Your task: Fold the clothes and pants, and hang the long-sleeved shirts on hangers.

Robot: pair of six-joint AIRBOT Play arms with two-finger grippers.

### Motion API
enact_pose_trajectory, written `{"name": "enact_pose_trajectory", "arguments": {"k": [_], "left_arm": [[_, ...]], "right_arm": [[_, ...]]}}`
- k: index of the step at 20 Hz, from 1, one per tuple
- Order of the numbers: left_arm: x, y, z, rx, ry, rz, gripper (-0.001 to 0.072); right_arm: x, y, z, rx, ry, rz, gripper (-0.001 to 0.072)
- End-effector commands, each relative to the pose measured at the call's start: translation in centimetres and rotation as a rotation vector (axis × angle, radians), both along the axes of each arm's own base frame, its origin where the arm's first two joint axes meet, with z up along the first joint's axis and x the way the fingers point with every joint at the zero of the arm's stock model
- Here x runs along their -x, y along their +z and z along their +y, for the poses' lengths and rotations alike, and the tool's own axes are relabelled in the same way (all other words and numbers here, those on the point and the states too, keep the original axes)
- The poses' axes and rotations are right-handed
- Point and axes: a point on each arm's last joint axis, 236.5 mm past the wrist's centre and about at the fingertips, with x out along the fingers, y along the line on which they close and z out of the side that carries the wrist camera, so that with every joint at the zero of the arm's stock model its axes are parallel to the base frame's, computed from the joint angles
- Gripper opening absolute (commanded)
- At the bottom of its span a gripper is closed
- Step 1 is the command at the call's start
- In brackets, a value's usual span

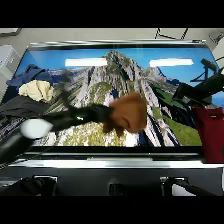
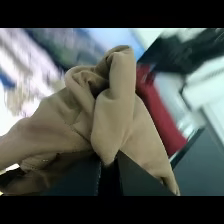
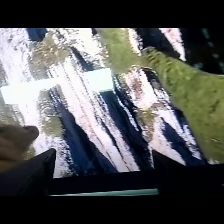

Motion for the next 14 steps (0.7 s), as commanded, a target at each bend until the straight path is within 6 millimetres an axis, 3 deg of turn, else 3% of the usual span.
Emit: {"name": "enact_pose_trajectory", "arguments": {"k": [1, 2, 4, 7, 9, 10, 12, 14], "left_arm": [[2.5, -14.0, -2.5, -0.211, -0.116, 0.325, 0.0021], [2.4, -15.7, -1.8, -0.238, -0.141, 0.422, 0.0088], [1.1, -15.3, 0.0, -0.253, -0.200, 0.504, 0.0600], [-3.3, -10.3, 4.9, -0.227, -0.194, 0.437, 0.0616], [-4.7, -9.0, 10.0, -0.263, -0.153, 0.447, 0.0617], [-4.0, -9.5, 12.5, -0.301, -0.159, 0.496, 0.0617], [-0.3, -12.1, 15.4, -0.377, -0.242, 0.613, 0.0617], [3.0, -15.7, 15.3, -0.367, -0.261, 0.723, 0.0616]], "right_arm": [[1.1, 0.6, -1.3, 0.065, 0.000, 0.005, 0.0675], [1.0, 0.6, -1.3, 0.065, -0.001, 0.004, 0.0675], [0.7, 0.4, -1.3, 0.064, -0.002, -0.001, 0.0677], [0.5, -1.0, 0.5, -0.018, 0.030, 0.037, 0.0679], [1.2, -3.0, 2.7, -0.116, 0.070, 0.094, 0.0691], [2.0, -4.4, 3.7, -0.162, 0.085, 0.136, 0.0704], [5.0, -7.9, 5.3, -0.212, 0.132, 0.251, 0.0708], [8.1, -11.6, 6.1, -0.234, 0.144, 0.358, 0.0709]]}}
